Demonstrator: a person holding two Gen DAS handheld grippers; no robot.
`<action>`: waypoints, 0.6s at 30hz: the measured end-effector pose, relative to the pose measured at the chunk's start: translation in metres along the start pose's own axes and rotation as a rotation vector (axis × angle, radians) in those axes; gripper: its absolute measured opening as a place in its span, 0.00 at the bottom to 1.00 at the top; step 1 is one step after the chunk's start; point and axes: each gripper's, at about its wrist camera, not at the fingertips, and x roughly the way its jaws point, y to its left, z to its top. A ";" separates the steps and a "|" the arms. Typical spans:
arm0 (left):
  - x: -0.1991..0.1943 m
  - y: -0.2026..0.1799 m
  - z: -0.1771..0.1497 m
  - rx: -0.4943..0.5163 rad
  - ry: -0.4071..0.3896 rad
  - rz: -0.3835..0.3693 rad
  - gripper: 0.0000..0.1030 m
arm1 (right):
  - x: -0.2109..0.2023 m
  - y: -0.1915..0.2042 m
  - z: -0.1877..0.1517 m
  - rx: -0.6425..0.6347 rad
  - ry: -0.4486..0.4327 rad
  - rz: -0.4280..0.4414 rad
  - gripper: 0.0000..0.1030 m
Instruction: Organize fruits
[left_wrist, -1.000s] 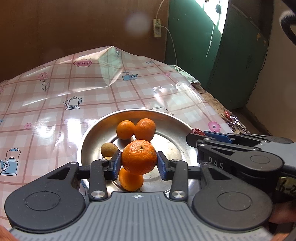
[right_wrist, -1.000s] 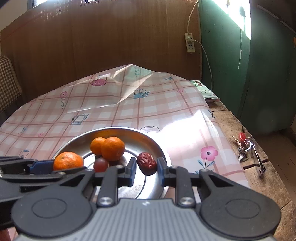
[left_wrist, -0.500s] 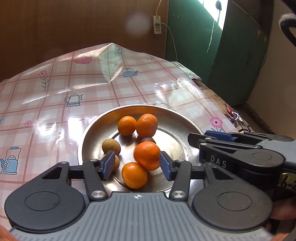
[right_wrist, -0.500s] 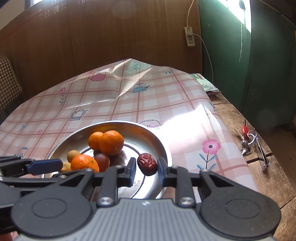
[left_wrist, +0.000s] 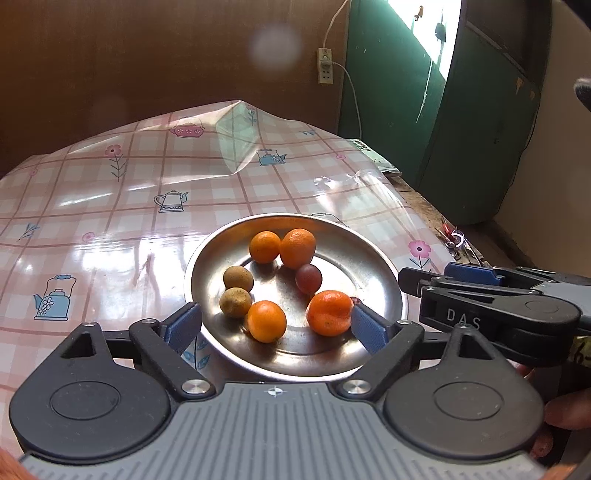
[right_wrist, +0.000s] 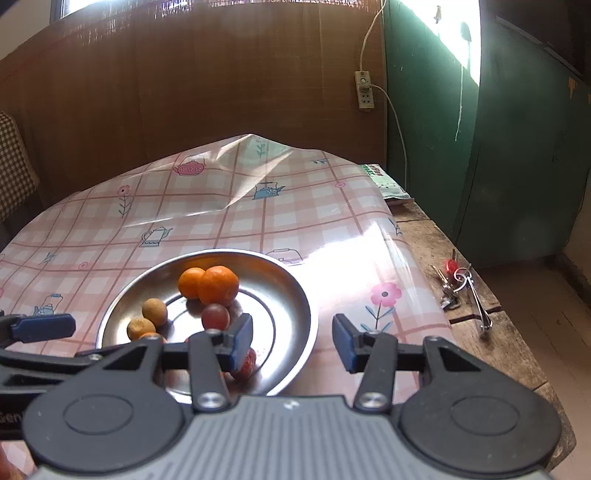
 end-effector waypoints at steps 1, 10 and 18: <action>-0.004 -0.001 -0.004 -0.005 0.000 0.014 1.00 | -0.003 0.000 -0.002 -0.005 0.005 -0.003 0.49; -0.025 -0.009 -0.027 -0.003 0.011 0.033 1.00 | -0.024 -0.002 -0.025 -0.053 0.071 -0.021 0.55; -0.029 -0.013 -0.030 0.005 -0.001 0.035 1.00 | -0.032 -0.006 -0.032 -0.077 0.076 -0.028 0.60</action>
